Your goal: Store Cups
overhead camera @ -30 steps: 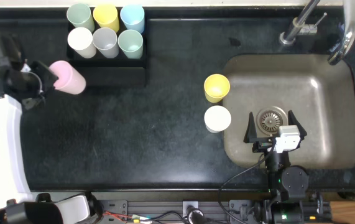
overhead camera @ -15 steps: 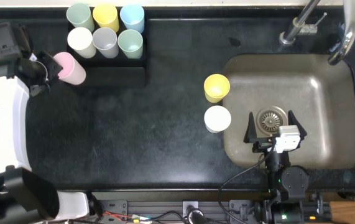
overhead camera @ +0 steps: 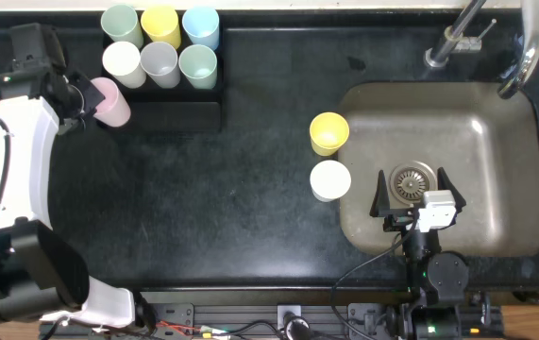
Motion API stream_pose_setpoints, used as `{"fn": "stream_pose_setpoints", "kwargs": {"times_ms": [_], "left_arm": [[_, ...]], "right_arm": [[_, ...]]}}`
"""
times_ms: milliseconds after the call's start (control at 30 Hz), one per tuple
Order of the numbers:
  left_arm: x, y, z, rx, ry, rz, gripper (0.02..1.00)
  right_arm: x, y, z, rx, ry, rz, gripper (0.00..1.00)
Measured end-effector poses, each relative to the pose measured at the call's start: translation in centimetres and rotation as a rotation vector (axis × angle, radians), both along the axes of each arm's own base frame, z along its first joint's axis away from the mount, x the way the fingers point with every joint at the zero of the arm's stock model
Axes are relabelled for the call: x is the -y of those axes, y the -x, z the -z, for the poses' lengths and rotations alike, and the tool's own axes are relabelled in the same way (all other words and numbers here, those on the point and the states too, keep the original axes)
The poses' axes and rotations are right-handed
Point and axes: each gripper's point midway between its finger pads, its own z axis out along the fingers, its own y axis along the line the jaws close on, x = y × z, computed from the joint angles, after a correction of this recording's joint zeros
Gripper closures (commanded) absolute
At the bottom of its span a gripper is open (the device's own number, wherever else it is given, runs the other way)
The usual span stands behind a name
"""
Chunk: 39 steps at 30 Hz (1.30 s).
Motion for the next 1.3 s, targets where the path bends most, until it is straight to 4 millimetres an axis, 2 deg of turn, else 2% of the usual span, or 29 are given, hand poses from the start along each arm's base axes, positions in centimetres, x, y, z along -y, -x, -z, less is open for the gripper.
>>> {"fn": "stream_pose_setpoints", "kwargs": {"times_ms": [333,700,1300], "left_arm": [[-0.4,-1.2,-0.6,0.050,-0.019,-0.004,0.982],[-0.6,-1.9,1.2,0.025,-0.013,-0.006,0.982],[-0.5,-2.1,2.7,-0.006,-0.005,-0.006,0.982]], "right_arm": [[0.0,0.0,0.0,0.000,0.000,0.000,0.003],[0.0,0.0,0.0,0.000,0.000,0.000,0.005],[0.0,0.0,0.0,0.000,0.000,0.000,0.005]]}}
